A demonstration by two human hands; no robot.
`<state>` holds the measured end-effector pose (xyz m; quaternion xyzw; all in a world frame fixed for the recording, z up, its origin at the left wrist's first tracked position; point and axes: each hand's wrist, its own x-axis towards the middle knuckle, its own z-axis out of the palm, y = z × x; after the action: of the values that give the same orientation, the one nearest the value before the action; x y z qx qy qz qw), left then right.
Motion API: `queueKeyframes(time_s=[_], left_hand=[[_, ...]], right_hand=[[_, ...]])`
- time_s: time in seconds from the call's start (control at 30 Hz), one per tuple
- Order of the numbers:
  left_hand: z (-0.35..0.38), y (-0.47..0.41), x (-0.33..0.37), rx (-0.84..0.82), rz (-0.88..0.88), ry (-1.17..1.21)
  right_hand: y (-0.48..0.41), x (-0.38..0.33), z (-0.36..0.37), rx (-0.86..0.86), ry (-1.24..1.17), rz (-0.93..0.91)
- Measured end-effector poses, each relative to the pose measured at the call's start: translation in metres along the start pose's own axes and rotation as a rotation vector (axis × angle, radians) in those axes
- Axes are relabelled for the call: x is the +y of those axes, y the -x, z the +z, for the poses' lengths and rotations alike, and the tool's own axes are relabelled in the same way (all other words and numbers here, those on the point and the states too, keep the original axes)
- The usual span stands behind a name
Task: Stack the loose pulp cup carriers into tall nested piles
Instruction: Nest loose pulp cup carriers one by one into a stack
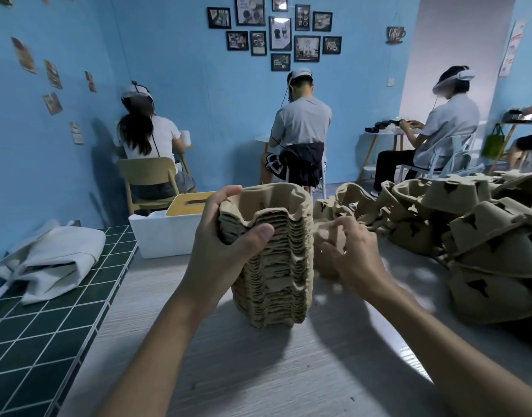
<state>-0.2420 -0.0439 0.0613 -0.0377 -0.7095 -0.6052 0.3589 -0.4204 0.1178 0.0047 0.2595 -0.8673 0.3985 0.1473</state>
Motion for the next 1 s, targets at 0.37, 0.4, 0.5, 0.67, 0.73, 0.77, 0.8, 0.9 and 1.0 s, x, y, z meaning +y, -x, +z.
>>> queueKeyframes(time_s=[0.37, 0.4, 0.5, 0.67, 0.73, 0.77, 0.8, 0.9, 1.0], left_hand=[[-0.001, -0.002, -0.002, 0.006, 0.002, 0.009], [-0.001, -0.002, -0.002, 0.004, 0.001, 0.008], [-0.001, -0.001, -0.002, -0.001, 0.0, 0.006], [-0.001, -0.001, -0.003, 0.006, 0.005, 0.013], [0.0, -0.001, -0.003, 0.006, 0.005, 0.018], [0.0, 0.0, -0.002, 0.006, 0.006, 0.02], [0.0, 0.0, -0.002, 0.006, 0.005, 0.023], [0.0, 0.0, -0.002, 0.0, 0.003, 0.028], [0.0, 0.0, -0.002, -0.004, 0.003, 0.025]], right_hand=[[0.017, 0.001, -0.042, -0.219, 0.002, -0.043], [0.018, 0.001, -0.043, -0.247, 0.037, -0.048], [0.019, 0.002, -0.04, -0.233, 0.048, -0.035], [0.026, -0.006, -0.034, -0.109, 0.096, -0.021], [0.027, -0.007, -0.031, -0.088, 0.109, -0.032], [0.028, -0.008, -0.03, -0.087, 0.113, -0.034], [0.028, -0.007, -0.028, -0.086, 0.114, -0.035], [0.028, -0.006, -0.022, -0.087, 0.069, -0.032], [0.025, -0.006, -0.024, -0.12, 0.044, -0.005]])
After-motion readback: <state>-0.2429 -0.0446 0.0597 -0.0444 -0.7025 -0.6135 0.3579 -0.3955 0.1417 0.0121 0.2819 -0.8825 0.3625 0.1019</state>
